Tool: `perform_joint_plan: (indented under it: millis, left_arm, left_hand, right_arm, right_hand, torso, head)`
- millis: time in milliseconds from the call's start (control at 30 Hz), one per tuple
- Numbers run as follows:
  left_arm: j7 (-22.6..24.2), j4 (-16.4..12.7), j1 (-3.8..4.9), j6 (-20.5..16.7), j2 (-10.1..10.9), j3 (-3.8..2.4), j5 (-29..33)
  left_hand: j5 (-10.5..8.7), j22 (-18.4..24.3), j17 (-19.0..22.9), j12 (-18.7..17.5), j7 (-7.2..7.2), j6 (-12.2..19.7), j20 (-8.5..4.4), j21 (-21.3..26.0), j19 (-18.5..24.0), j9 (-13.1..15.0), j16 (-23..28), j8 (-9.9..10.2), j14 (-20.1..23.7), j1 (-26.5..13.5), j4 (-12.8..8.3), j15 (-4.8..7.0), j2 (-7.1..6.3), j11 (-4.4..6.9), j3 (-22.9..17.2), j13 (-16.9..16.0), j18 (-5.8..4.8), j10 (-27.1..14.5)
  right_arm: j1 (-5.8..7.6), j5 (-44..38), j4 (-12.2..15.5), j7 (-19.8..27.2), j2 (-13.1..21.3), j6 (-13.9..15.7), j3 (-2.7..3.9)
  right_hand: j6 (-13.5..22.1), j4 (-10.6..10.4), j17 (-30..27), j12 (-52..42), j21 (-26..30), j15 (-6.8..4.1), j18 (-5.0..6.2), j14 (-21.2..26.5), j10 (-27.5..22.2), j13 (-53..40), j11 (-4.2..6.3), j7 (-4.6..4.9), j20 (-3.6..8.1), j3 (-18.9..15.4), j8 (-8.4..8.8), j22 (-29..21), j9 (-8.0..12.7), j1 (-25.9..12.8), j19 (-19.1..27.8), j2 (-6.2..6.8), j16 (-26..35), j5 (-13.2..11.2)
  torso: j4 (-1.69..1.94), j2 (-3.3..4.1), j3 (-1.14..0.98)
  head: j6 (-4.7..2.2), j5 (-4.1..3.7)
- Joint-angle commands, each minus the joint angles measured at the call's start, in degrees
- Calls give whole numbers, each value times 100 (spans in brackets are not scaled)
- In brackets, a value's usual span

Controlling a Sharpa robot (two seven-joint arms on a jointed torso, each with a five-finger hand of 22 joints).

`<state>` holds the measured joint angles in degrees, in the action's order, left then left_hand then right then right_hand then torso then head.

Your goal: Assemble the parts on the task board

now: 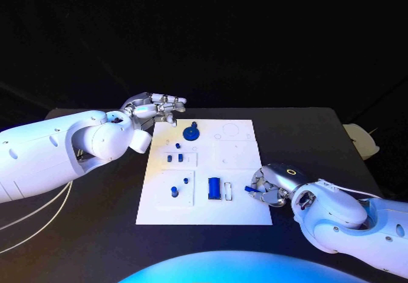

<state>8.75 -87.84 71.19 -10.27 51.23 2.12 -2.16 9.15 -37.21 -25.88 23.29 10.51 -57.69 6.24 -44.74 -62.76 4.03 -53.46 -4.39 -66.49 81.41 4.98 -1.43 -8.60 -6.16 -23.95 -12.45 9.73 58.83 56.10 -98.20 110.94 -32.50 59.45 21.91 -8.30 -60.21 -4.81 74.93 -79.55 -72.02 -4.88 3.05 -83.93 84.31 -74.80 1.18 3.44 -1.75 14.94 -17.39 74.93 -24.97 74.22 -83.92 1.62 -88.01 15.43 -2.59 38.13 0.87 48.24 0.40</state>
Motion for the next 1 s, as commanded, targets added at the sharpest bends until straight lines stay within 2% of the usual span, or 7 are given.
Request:
perform_joint_plan:
  millis: [33, 300, 533, 633, 833, 1000]
  left_arm:
    - [21, -15, 1, 104, -7, -2, -22]
    - [19, -24, 1, 111, -10, -2, -22]
    - [14, -33, 1, 123, -12, -2, -22]
    - [10, -39, 1, 131, -13, -2, -23]
    - [1, -57, 1, 143, -8, -2, -24]
    - [-3, -64, 2, 143, -2, -3, -30]
  left_hand:
    - [-10, 6, 9, 25, -11, 29, 24, 34, -6, 10, 26, -23, 27, -58, 12, -7, 16, 14, 31, 5, 84, -43]
    - [-10, 6, 9, 25, -11, 29, 24, 34, -6, 10, 26, -23, 27, -58, 12, -7, 16, 14, 31, 5, 84, -43]
    - [-9, 8, 11, 30, -11, 32, 23, 38, -9, 10, 27, -25, 28, -46, 6, -5, 19, 14, 29, 7, 85, -48]
    - [-9, 8, 11, 30, -11, 32, 23, 38, -9, 10, 27, -25, 28, -46, 6, -5, 19, 14, 29, 7, 85, -48]
    - [-9, 8, 11, 30, -11, 32, 23, 38, -9, 10, 27, -25, 28, -46, 6, -5, 19, 14, 29, 7, 85, -48]
    - [-9, 8, 11, 30, -11, 32, 23, 38, -9, 10, 27, -25, 28, -46, 6, -5, 19, 14, 29, 7, 85, -48]
  right_arm:
    - [62, 284, 109, -86, -40, 390, 13]
    - [117, 673, 161, -74, -235, 626, 20]
    - [124, 1021, 59, -76, -432, 544, 21]
    - [124, 1126, -4, -80, -519, 422, 21]
    - [120, 1288, -146, -93, -680, 181, 20]
    - [118, 1313, -193, -108, -749, 155, 20]
  right_hand:
    - [-55, 352, 1158, -19, -35, 35, 10, -531, 47, -807, -13, -29, -12, 462, -30, 1090, -66, -122, -109, 60, -2, -2]
    - [-66, 330, 1167, -28, -40, 34, 9, -533, 52, -814, -10, -32, -11, 532, -30, 1092, -75, -190, -111, 111, -7, -26]
    - [-84, 253, 1180, -33, -39, 34, 9, -536, 57, -820, -10, -33, -11, 605, -28, 1092, -87, -333, -113, 169, -14, -46]
    - [-130, 145, 1189, -42, -53, 33, 6, -538, 64, -827, -5, -44, -11, 615, -46, 1095, -101, -501, -119, 201, -20, -57]
    - [-243, -240, 1215, -74, -85, 16, 2, -544, 91, -849, 17, -74, 1, 539, -96, 1103, -135, -1031, -132, 278, -35, -232]
    - [-285, -394, 1212, -80, -78, 5, 3, -544, 99, -856, 28, -87, 12, 438, -129, 1101, -163, -1223, -133, 310, -33, -16]
  torso:
    - [4, 2, 3]
    - [10, 7, 3]
    - [9, 5, 6]
    - [7, 5, 2]
    - [4, 7, 0]
    - [3, 4, 1]
  head:
    - [-5, -4]
    - [10, 3]
    - [24, 5]
    - [25, 7]
    - [38, 21]
    - [56, 21]
